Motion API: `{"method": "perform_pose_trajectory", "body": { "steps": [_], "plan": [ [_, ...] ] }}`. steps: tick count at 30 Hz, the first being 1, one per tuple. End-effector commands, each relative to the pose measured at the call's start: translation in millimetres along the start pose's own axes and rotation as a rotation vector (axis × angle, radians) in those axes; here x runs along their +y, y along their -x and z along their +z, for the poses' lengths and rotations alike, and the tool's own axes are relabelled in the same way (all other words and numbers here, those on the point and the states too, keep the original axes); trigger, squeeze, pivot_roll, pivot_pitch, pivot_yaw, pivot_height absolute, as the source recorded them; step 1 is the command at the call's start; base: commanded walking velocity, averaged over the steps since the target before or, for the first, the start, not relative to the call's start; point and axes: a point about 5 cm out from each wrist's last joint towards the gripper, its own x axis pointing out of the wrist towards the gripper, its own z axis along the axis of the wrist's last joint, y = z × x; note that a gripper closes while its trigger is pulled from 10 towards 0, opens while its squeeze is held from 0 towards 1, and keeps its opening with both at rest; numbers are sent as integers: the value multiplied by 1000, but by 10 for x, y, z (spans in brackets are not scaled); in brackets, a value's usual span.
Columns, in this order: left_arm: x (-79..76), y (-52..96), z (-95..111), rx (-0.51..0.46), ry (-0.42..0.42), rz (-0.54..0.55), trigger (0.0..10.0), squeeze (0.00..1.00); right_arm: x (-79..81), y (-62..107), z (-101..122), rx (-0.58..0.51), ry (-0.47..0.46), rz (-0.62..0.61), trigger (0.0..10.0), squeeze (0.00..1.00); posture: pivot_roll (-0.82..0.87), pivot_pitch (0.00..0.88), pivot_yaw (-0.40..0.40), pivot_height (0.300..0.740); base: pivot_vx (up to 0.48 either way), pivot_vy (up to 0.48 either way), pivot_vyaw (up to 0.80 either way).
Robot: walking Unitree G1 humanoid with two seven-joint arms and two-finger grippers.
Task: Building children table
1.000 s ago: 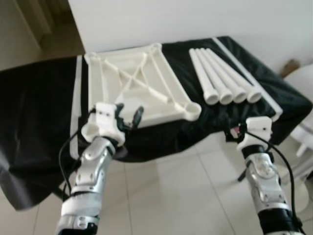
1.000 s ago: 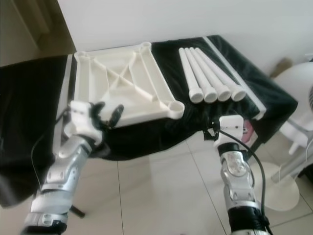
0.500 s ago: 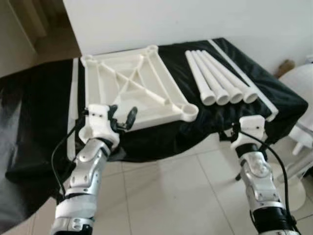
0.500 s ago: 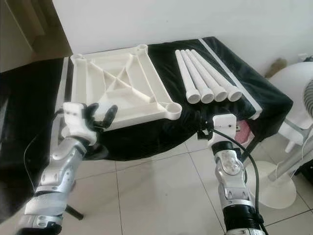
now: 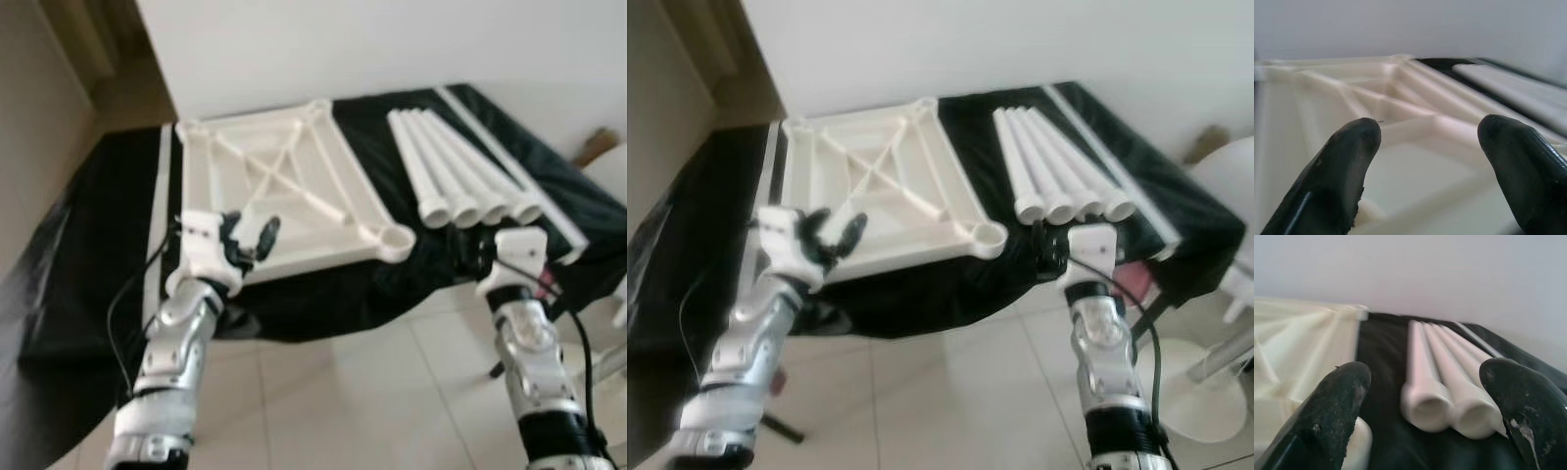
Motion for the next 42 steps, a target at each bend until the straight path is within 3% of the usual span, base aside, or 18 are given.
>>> {"method": "perform_pose_trajectory", "body": {
  "steps": [1, 12, 21, 33, 35, 38, 39, 42],
  "plan": [
    [-44, -19, 6, -2, 12, -39, 10000, 0, -71, 21, -30, 9, 5, -19, 10000, 0, 14, 0, 43, 740, 319, 0, 0],
    [-41, 1, 21, -5, 12, -34, 10000, 0, -86, 18, -38, 10, 13, -19, 10000, 0, 22, 0, 45, 740, 307, 0, 0],
    [-68, -26, 70, -3, 4, -46, 10000, 0, -149, -51, -35, 36, -24, -43, 10000, 0, 19, 0, 53, 740, 0, 0, 0],
    [-267, -141, 322, -13, 19, -265, 10000, 0, -302, -295, 24, 135, -113, -62, 10000, 0, -16, 0, 85, 740, 0, 0, 0],
    [-348, -186, 334, 25, 18, -345, 10000, 0, -326, -407, 63, 154, -149, -61, 10000, 0, -45, 0, 112, 740, 0, 0, 0],
    [-370, -202, 342, 34, 18, -358, 10000, 0, -331, -440, 73, 165, -153, -52, 10000, 0, -45, 0, 112, 740, 0, 0, 0],
    [-424, -212, 345, 58, 37, -401, 10000, 0, -350, -502, 57, 217, -134, -66, 10000, 0, -56, 0, 121, 740, 0, 0, 0],
    [-506, -190, 342, 91, 47, -476, 10000, 0, -353, -567, 86, 238, -146, -70, 10000, 0, -58, 0, 124, 740, 0, 0, 0]
  ]
}}
